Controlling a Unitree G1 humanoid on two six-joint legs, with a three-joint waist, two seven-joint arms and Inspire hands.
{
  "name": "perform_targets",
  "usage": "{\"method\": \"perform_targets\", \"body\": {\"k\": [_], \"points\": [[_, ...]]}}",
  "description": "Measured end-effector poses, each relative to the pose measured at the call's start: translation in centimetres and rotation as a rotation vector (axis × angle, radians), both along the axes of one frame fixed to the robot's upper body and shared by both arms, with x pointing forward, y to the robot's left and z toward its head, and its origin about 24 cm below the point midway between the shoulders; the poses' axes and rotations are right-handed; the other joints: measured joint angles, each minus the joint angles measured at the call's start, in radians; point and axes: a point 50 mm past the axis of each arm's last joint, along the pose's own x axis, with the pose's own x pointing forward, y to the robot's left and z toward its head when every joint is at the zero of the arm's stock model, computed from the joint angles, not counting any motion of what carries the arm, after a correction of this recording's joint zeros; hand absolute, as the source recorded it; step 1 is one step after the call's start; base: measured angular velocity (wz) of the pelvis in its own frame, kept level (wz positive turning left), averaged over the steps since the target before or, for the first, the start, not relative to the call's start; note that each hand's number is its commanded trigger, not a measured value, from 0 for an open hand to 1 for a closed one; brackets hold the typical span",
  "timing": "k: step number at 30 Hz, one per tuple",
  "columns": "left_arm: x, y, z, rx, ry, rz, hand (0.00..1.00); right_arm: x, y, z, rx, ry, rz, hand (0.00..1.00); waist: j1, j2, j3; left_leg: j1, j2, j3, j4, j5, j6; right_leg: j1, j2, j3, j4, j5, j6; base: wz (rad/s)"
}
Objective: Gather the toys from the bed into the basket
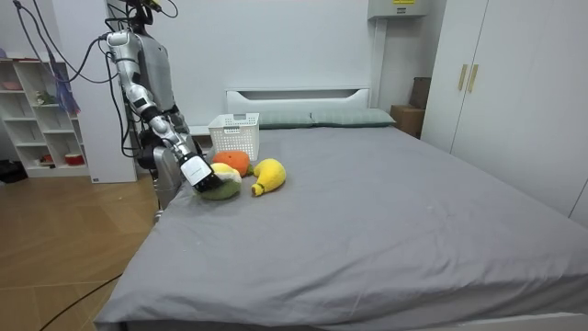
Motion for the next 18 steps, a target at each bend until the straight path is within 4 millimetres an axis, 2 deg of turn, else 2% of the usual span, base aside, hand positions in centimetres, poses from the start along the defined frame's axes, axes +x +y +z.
{"method": "perform_targets", "body": {"k": [3, 6, 9, 11, 12, 14, 18], "points": [[0.2, 0.0, 0.0, 0.001, -0.007, -0.003, 0.00, 0.9, 0.1, 0.6, 0.002, -0.031, 0.010, 1.00, 0.001, -0.001, 0.0005, -0.003, 0.000, 0.000, 0.001, 0.000, 0.000, -0.004, -0.001, 0.001, 0.001, 0.000, 0.000, 0.00], [0.2, 0.1, 0.1, 0.001, -0.005, -0.008, 0.00, 2.8, 0.4, 2.0, 0.000, -0.123, 0.041, 1.00, -0.004, -0.002, 0.0004, -0.004, 0.000, 0.000, 0.001, 0.000, 0.000, -0.004, -0.001, 0.000, 0.001, 0.000, 0.000, 0.00], [0.1, 0.1, 0.0, -0.007, -0.003, -0.010, 0.00, 6.3, 1.6, 5.8, -0.016, -0.326, 0.124, 1.00, -0.014, 0.001, -0.0001, -0.011, 0.000, -0.001, 0.002, 0.001, 0.000, -0.003, -0.001, 0.000, 0.000, 0.000, 0.000, 0.00], [0.0, 0.1, 0.0, -0.016, 0.003, -0.015, 0.00, 8.9, 2.7, 10.2, -0.027, -0.533, 0.198, 1.00, -0.023, 0.002, -0.0001, -0.008, 0.000, -0.003, 0.003, 0.001, 0.000, -0.006, 0.000, 0.000, 0.001, 0.000, 0.000, 0.03], [0.0, 0.1, 0.0, -0.017, 0.004, -0.021, 0.00, 9.4, 3.0, 11.3, -0.028, -0.581, 0.214, 1.00, -0.022, 0.003, 0.0002, -0.008, 0.001, -0.002, 0.003, 0.001, 0.000, -0.007, 0.000, -0.001, 0.001, 0.000, 0.000, 0.00], [0.0, 0.1, 0.0, -0.020, 0.006, -0.026, 0.00, 10.7, 4.2, 14.8, -0.021, -0.733, 0.286, 1.00, -0.025, 0.004, 0.0010, -0.009, 0.001, -0.002, 0.003, 0.001, 0.000, -0.007, 0.001, -0.004, 0.002, 0.000, 0.000, 0.00], [0.2, 0.1, 0.0, -0.021, 0.007, -0.026, 0.00, 11.2, 5.5, 17.1, 0.002, -0.821, 0.368, 1.00, -0.023, 0.003, 0.0006, -0.013, 0.002, -0.002, 0.002, 0.001, 0.000, -0.013, 0.000, -0.004, 0.009, 0.000, 0.000, 0.00]]}}
